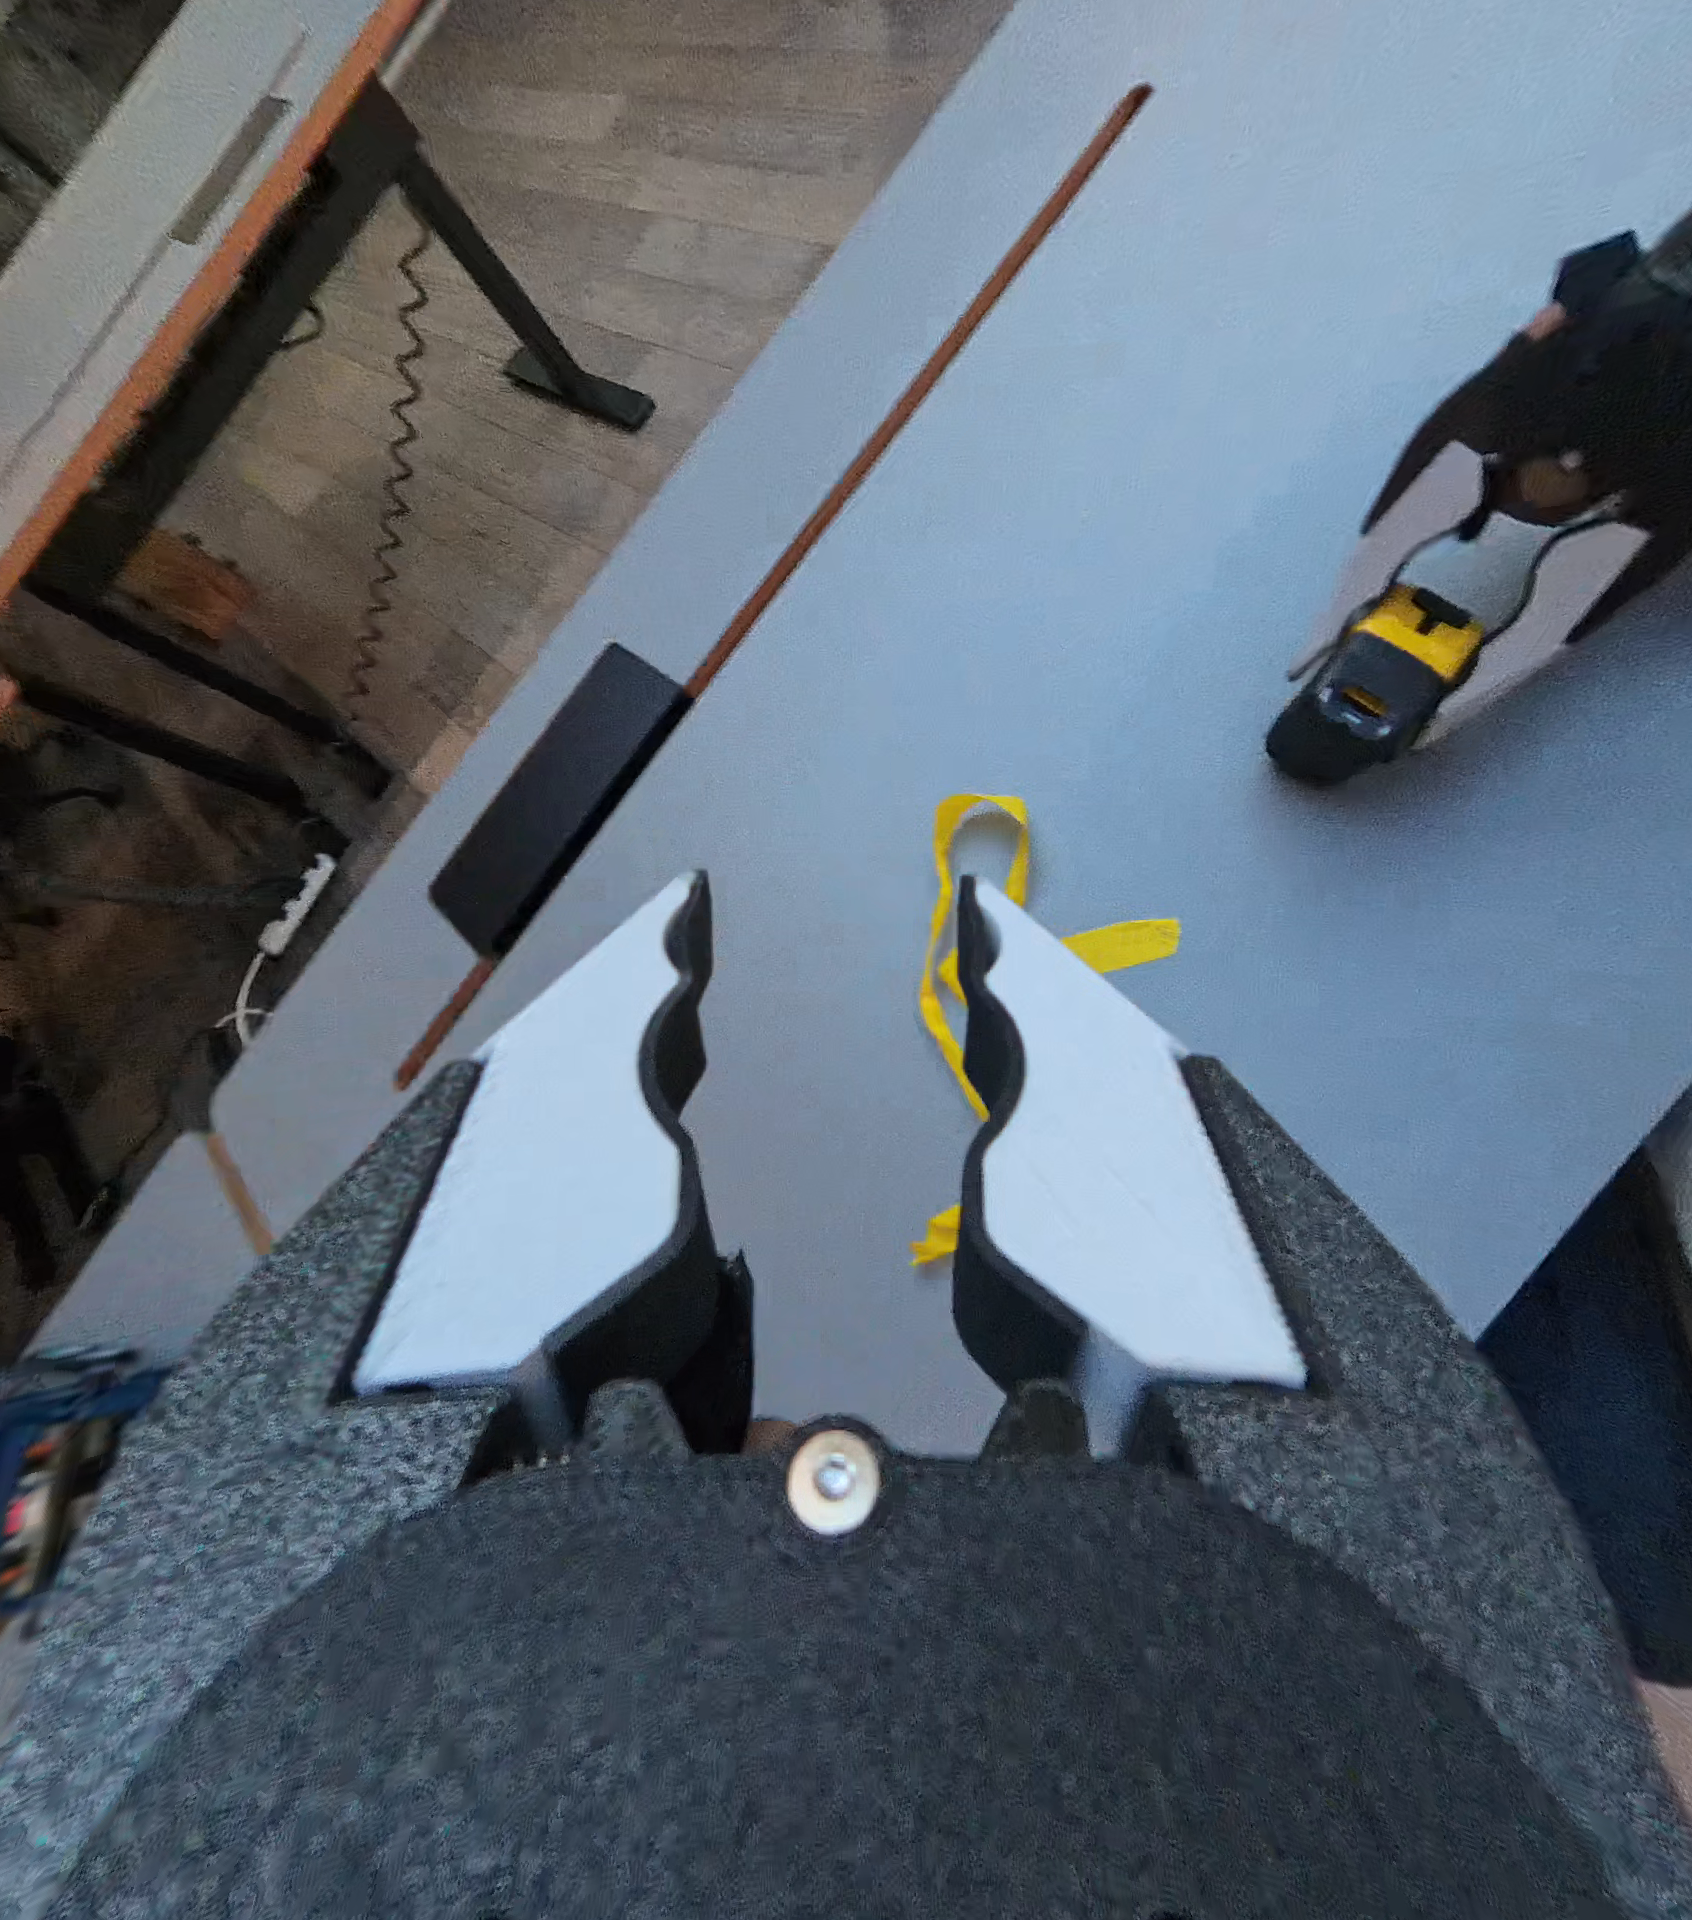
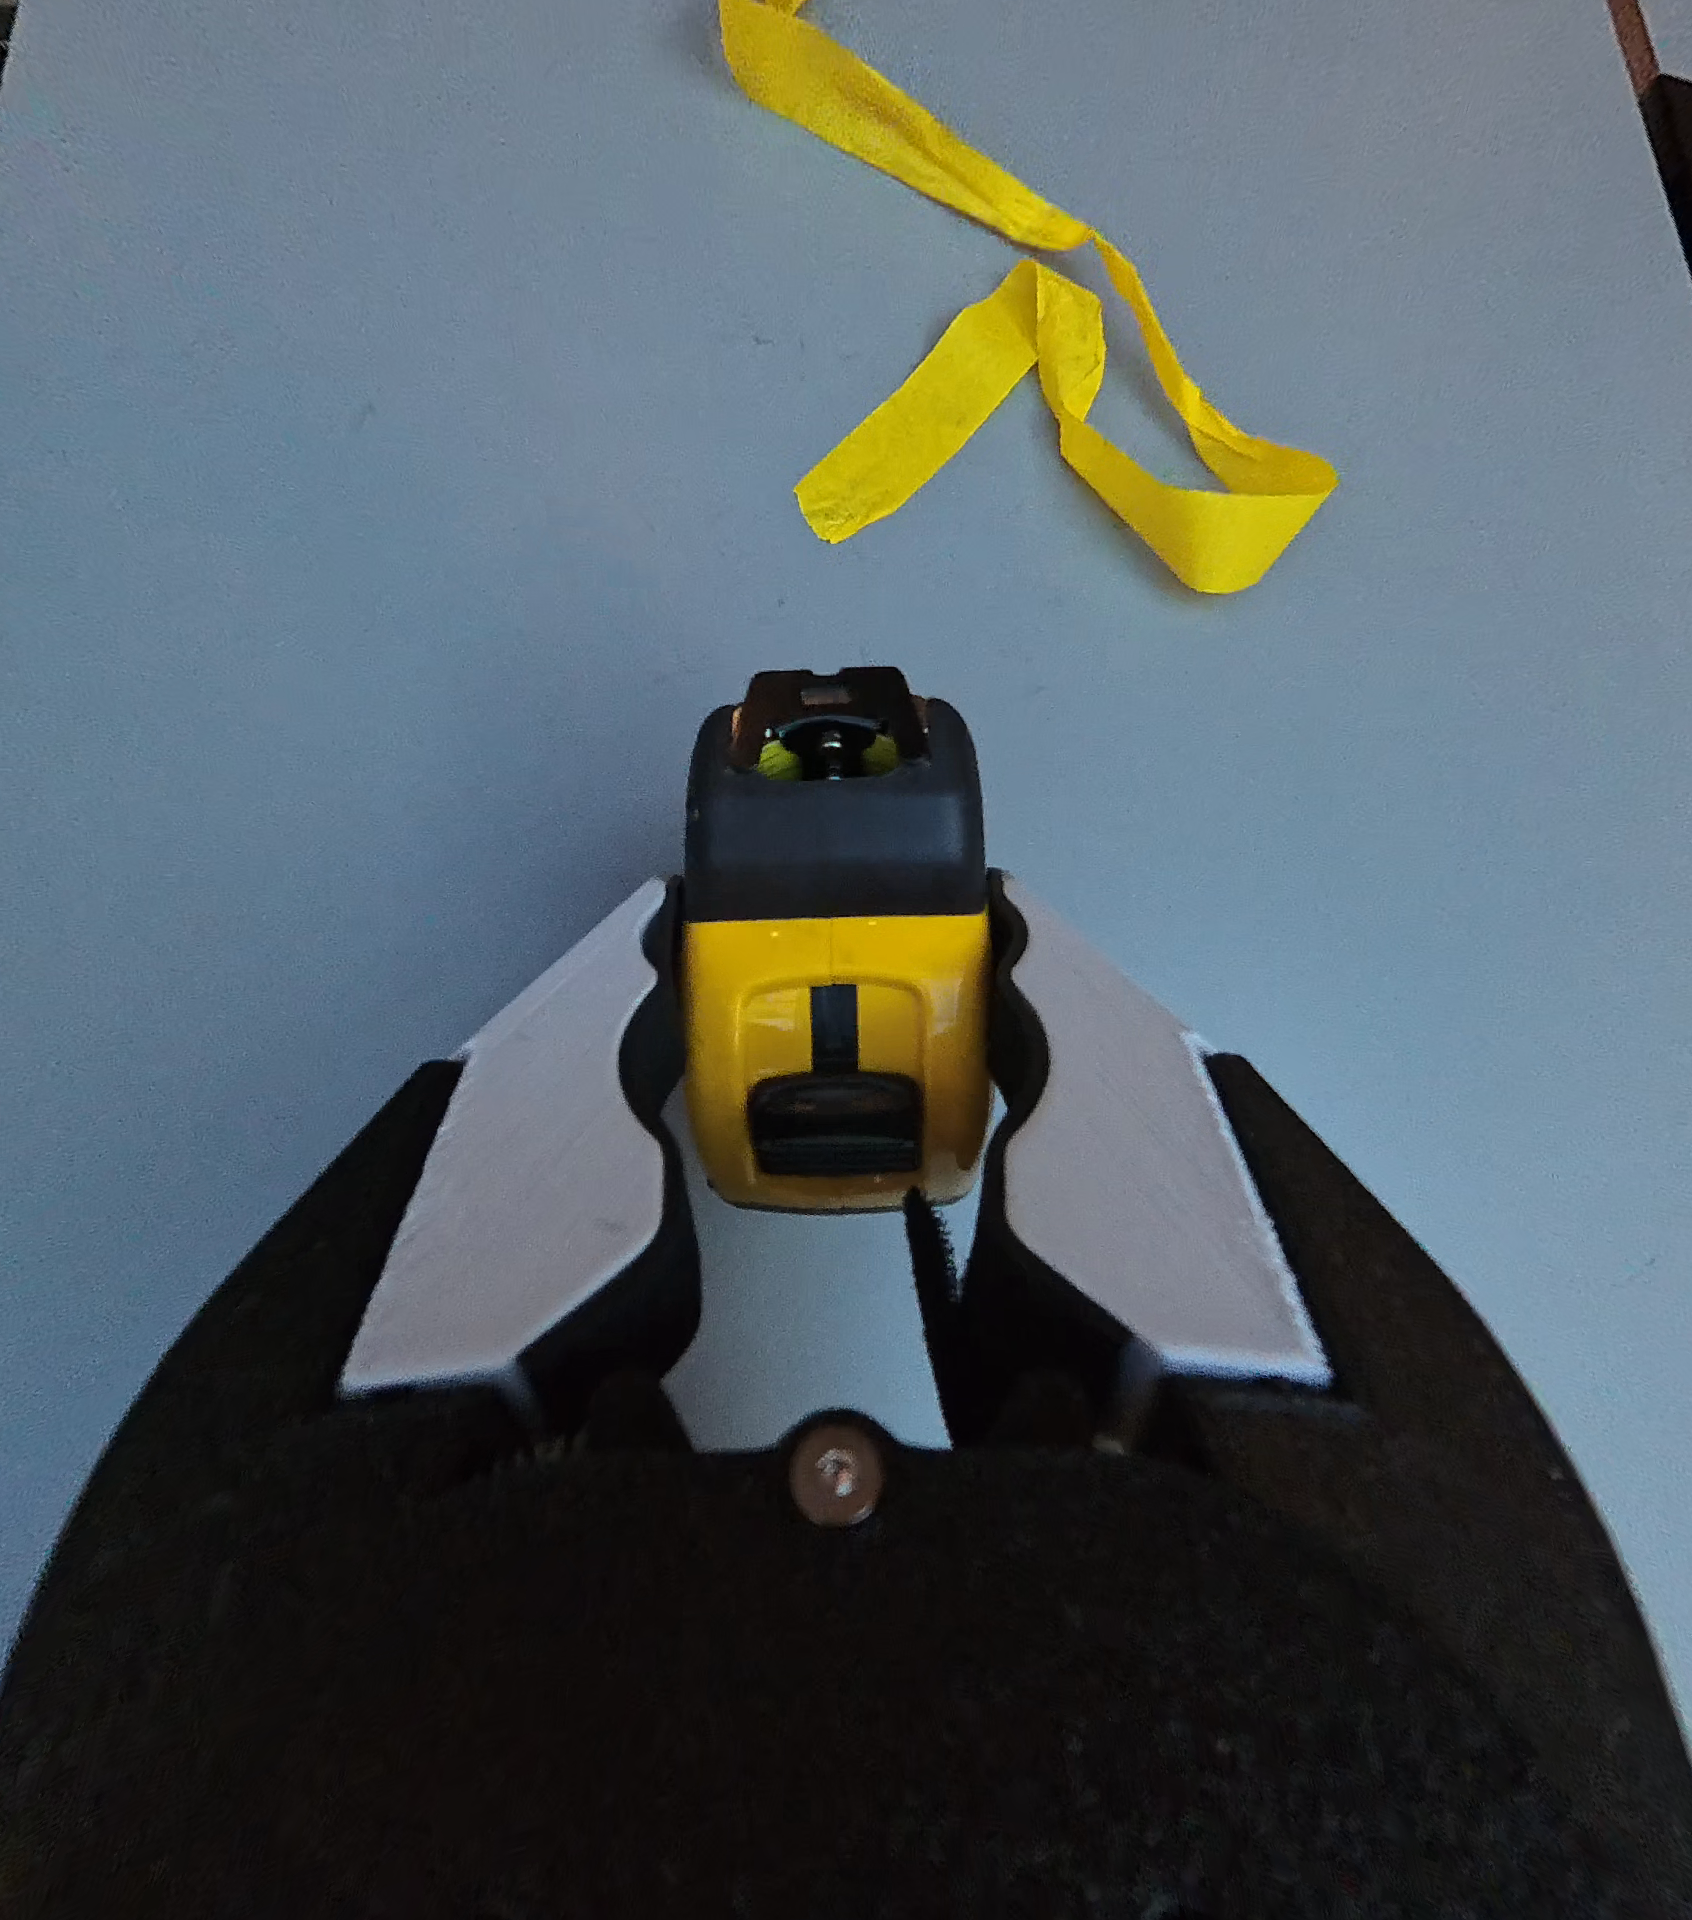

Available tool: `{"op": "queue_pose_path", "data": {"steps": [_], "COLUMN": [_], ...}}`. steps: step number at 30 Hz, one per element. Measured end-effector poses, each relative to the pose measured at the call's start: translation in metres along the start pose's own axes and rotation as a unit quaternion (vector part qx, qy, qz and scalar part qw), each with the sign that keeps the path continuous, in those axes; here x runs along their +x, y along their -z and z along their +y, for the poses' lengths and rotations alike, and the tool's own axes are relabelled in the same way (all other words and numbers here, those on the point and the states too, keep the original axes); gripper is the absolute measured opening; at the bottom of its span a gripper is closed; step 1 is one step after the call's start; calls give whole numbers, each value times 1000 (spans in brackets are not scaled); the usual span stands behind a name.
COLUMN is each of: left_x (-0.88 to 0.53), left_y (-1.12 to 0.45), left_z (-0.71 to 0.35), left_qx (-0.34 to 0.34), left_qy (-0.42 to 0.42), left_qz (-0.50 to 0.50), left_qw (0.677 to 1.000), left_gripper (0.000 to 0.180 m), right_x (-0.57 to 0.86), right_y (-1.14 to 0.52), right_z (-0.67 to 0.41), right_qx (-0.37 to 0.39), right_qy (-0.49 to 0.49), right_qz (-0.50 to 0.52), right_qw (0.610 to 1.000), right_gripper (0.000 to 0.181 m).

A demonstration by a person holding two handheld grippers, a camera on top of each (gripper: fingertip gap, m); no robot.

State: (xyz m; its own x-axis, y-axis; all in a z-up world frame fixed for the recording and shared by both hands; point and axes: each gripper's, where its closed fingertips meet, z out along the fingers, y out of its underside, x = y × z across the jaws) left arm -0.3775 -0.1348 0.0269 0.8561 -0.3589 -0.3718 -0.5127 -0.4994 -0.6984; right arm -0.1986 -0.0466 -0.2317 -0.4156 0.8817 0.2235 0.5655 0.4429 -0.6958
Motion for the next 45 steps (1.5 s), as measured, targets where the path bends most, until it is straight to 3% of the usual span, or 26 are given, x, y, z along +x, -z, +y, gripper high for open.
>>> {"op": "queue_pose_path", "data": {"steps": [3, 6, 11, 18, 22, 25, 31, 35, 37, 41, 44, 45], "left_x": [103, 157, 182, 195, 195, 196, 179, 177, 173, 167, 166, 165], "left_y": [-73, -139, -205, -244, -239, -233, -221, -210, -207, -204, -203, -204], "left_z": [38, 43, 18, 9, 15, 22, 42, 47, 55, 69, 75, 77], "left_qx": [25, 52, 75, 24, 50, 69, 79, 78, 68, 69, 79, 78], "left_qy": [16, 82, 236, 307, 364, 385, 377, 369, 369, 408, 426, 430], "left_qz": [123, 179, 182, 225, 287, 323, 300, 282, 265, 270, 267, 262], "left_qw": [992, 979, 951, 925, 884, 862, 873, 882, 888, 869, 861, 861], "left_gripper": [48, 46, 42, 56, 42, 42, 37, 15, 15, 14, 14, 14], "right_x": [2, 7, 13, 11, 7, 8, 2, 0, -1, -3, 3, 9], "right_y": [-3, -6, -6, 4, 11, -2, -30, -35, -40, -50, -42, -33], "right_z": [-3, -5, -2, 9, 28, 29, -4, -12, -16, -25, -27, -29], "right_qx": [7, 28, 59, 84, 70, 61, 82, 53, 34, -6, 7, 19], "right_qy": [6, -14, -26, -67, -89, -82, -22, -21, -6, 23, 23, 12], "right_qz": [10, 10, 28, -19, -43, -37, -9, -46, -58, -90, -91, -79], "right_qw": [1000, 999, 997, 994, 993, 994, 996, 997, 998, 996, 996, 997], "right_gripper": [57, 59, 63, 62, 62, 80, 79, 77, 77, 79, 75, 82]}}
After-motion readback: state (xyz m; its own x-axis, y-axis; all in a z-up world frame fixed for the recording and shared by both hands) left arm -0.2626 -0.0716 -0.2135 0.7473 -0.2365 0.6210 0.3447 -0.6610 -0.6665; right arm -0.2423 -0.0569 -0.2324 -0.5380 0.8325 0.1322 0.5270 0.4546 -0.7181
